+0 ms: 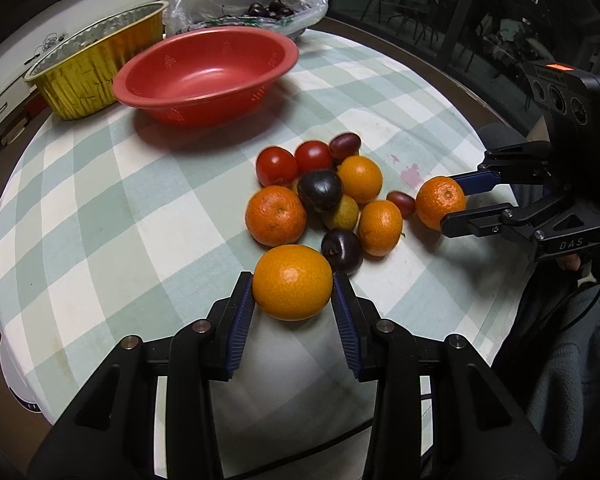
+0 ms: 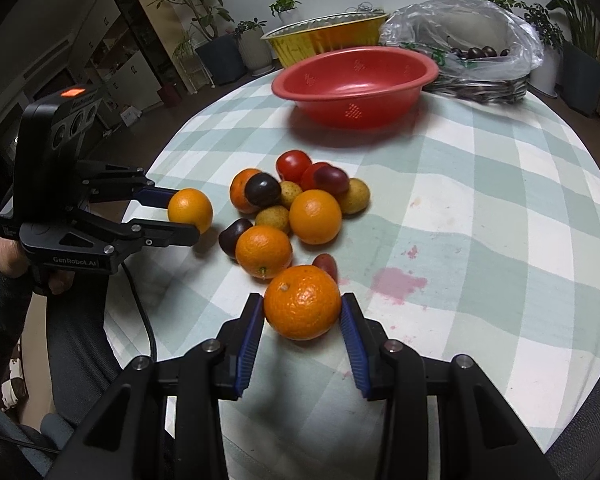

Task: Organize fruits
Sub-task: 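Carry the orange in the left tool and tangerine in the right tool over the red bowl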

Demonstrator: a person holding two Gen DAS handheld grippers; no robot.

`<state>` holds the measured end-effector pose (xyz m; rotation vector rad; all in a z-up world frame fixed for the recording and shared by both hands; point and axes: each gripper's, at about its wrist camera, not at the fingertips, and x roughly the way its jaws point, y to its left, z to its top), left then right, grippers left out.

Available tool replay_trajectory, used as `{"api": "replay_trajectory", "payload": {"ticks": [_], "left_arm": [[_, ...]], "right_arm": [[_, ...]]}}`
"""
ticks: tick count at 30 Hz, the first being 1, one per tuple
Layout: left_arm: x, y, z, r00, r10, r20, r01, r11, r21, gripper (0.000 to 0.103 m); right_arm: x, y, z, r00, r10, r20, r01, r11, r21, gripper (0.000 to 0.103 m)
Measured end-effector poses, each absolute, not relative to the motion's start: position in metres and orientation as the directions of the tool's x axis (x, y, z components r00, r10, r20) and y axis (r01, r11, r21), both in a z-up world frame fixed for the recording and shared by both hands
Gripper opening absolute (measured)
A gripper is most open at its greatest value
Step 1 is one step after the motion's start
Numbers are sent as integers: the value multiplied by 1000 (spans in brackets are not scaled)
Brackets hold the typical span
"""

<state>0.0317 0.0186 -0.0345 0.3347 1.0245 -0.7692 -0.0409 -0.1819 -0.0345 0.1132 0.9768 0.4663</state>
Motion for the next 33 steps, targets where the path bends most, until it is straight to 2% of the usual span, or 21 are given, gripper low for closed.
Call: {"api": "replay_trajectory", "payload": {"ticks": [12,22,27,33], "left_arm": [[74,17,2,399,-436,-807,660,747,-77,37],[168,-9,44,507,-399,-764,573,818,-47,37],[213,-30,30,478,-358,-802,551,833,-44,37],[240,-44,-2,446,-340,-828,538,841,-56,37]], "right_arm": [[-12,-229,-11,546,398,-738,-243,918,315,42],[61,-243,38,634,386,-670,-244,922,300,42],[105,-223,48,634,371,-679,-286,928,240,42],[157,-202,26,573,349,-742,-305,931,202,42]]}}
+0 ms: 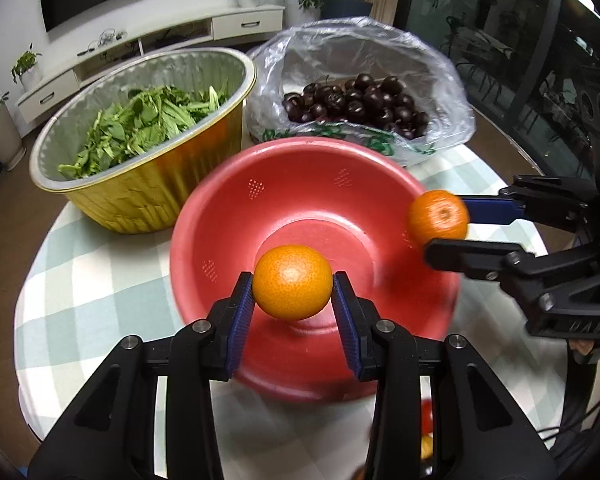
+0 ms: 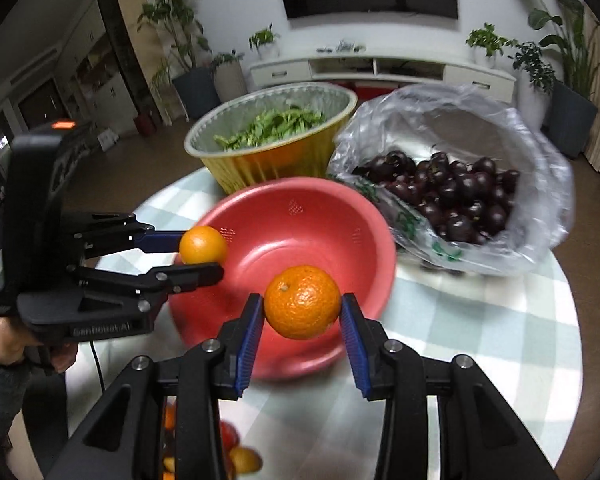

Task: Organize fruits
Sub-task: 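Carry the orange in the left tool and tangerine in the right tool over the red bowl, then open both tools to drop the orange and tangerine into the red bowl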

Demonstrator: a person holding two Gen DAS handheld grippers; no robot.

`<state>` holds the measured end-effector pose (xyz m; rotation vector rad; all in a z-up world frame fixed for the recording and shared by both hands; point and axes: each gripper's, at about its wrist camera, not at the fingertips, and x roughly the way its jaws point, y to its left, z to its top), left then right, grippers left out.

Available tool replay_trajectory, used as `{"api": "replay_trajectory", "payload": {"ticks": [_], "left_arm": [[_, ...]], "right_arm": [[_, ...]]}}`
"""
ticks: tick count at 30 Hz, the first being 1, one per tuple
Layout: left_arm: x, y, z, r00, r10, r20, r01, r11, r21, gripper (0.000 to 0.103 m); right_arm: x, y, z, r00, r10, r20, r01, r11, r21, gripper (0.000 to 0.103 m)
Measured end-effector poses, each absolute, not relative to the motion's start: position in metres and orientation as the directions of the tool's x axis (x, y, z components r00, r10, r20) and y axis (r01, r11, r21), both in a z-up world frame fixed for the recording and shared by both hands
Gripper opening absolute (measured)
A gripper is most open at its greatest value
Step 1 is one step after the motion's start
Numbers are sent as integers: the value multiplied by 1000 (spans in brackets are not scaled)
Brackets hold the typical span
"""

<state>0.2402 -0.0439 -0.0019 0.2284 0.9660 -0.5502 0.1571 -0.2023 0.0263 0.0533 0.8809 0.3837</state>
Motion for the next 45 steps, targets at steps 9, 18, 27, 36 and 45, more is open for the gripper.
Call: {"api": "replay_trajectory", "payload": {"ticks": [9,18,27,36,45], "left_arm": [[258,-55,-36,411,-301,-860,540,841,-36,37],[259,-65,-41,421,-277,-864,549,836,-1,39],[260,-64,-36,456,-250,-854,532,846,36,54],[226,-41,-4,515,-288,-807,506,863,15,64],[118,-11,29,604,-404,-687,580,814,31,103]], "right_arm": [[191,-184,-1,514,316,-797,-329,931,157,42],[199,-178,-10,504,280,-817,-347,932,105,42],[198,-178,-11,506,286,-814,-354,929,106,46],[170,-193,17,573,320,-754,-340,930,137,65],[77,-239,46,697,387,-604,-305,922,240,91]]}}
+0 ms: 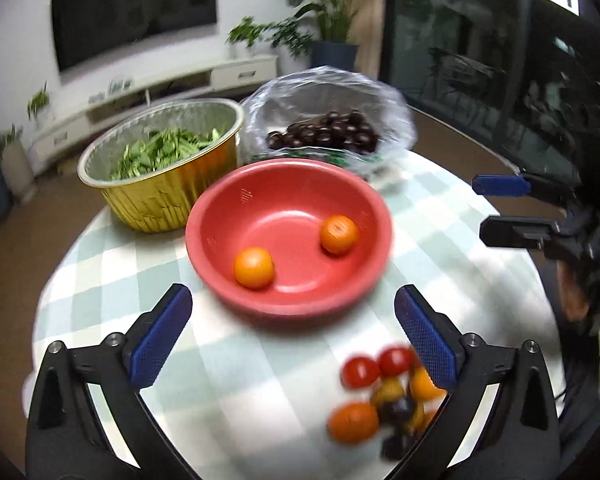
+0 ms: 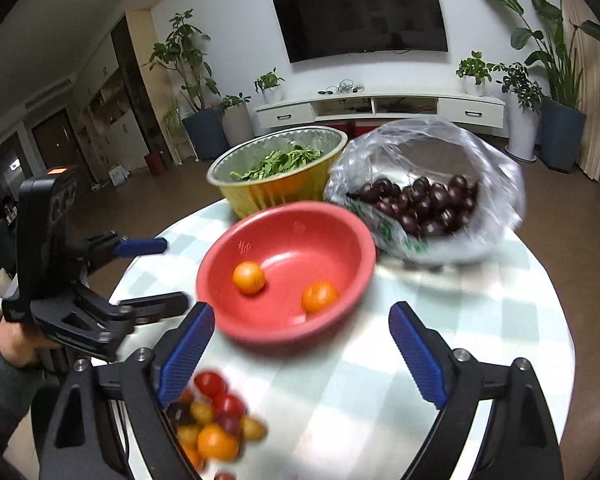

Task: Organize fruits
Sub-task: 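Open both tools to drop the orange and tangerine into the red bowl, then move both tools back to the fruit pile, then grasp a dark plum with the left tool while the right tool grasps a small red plum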

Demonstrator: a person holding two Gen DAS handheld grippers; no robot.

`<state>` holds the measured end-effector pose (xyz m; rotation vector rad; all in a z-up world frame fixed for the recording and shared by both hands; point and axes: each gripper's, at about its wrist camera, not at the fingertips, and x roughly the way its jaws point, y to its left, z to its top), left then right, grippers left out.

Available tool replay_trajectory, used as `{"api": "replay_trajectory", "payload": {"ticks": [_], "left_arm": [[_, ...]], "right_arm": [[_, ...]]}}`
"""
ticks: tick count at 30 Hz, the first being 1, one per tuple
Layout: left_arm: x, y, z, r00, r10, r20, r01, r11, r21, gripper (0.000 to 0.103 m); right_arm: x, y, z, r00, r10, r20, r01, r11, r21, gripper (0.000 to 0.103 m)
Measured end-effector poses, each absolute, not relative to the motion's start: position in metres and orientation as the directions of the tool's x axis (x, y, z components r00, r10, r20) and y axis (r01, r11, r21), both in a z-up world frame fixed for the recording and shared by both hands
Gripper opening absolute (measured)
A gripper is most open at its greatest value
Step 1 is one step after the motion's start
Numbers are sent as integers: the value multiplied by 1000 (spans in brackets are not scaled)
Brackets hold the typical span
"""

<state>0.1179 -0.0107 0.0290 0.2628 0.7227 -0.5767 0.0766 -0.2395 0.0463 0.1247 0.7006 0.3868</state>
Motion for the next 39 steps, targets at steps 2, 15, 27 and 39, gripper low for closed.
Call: {"api": "replay_trajectory", "payload": {"ticks": [2,15,27,39], "left_arm": [[92,-8,27,615,-409,-675,595,801,57,103],[15,12,-23,428,-389,-816,625,779,-44,103],[18,-31,-48,267,-391,-881,804,594,-20,69],[25,-29,-54,233,-408,-883,815,578,-52,37]], "right_arm": [[54,-242,40,690,396,-606,-299,918,260,91],[-27,-210,-9,565,448,-693,-357,890,284,83],[-37,-192,-25,509,456,-730,-417,873,254,64],[-34,-197,-32,494,464,-735,-403,871,279,60]]}}
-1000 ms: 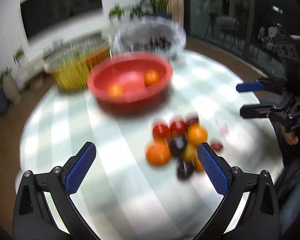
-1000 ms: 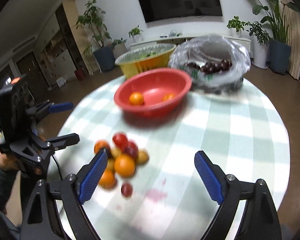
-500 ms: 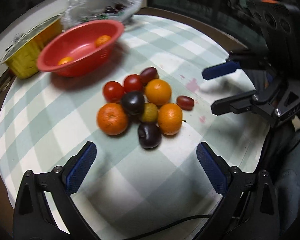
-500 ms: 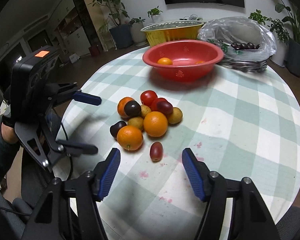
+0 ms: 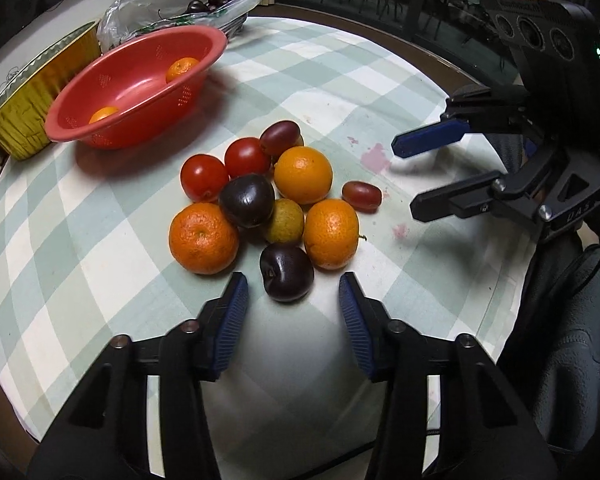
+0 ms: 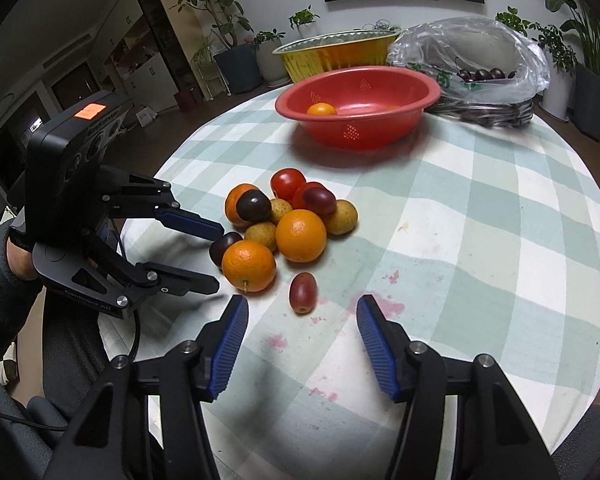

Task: Organize fruits
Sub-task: 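Grasp a dark plum with the left tool while the right tool grasps a small red plum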

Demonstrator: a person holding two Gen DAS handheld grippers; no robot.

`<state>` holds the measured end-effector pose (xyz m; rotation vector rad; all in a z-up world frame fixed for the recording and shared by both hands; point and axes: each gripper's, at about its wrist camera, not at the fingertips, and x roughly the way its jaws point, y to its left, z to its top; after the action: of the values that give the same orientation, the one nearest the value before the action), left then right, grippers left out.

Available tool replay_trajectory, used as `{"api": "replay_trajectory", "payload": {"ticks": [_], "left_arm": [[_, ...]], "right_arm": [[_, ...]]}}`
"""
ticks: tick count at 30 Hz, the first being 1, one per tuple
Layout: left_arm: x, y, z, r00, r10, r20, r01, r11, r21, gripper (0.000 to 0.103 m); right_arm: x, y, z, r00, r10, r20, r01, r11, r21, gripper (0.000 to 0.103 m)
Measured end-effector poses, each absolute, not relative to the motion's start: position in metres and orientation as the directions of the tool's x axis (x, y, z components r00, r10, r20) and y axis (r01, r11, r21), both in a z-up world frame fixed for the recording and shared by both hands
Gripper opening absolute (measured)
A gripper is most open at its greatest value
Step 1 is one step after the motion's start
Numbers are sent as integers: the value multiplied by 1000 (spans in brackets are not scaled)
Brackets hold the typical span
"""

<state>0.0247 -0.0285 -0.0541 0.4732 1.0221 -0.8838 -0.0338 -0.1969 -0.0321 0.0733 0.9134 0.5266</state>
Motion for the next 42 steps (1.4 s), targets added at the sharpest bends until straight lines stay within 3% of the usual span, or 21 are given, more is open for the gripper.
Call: {"api": "replay_trajectory", "payload": {"ticks": [23,42], "left_arm": [[31,-30,-60,241,-434,-868,795,601,-80,26],[14,2,-40,316,-459,-830,708,697,-116,26]], "right_arm": [[-30,-185,-40,469,461,-754,-437,862,256,48],[-19,-156,-46,483,328,-812,-476,876,70,31]]}}
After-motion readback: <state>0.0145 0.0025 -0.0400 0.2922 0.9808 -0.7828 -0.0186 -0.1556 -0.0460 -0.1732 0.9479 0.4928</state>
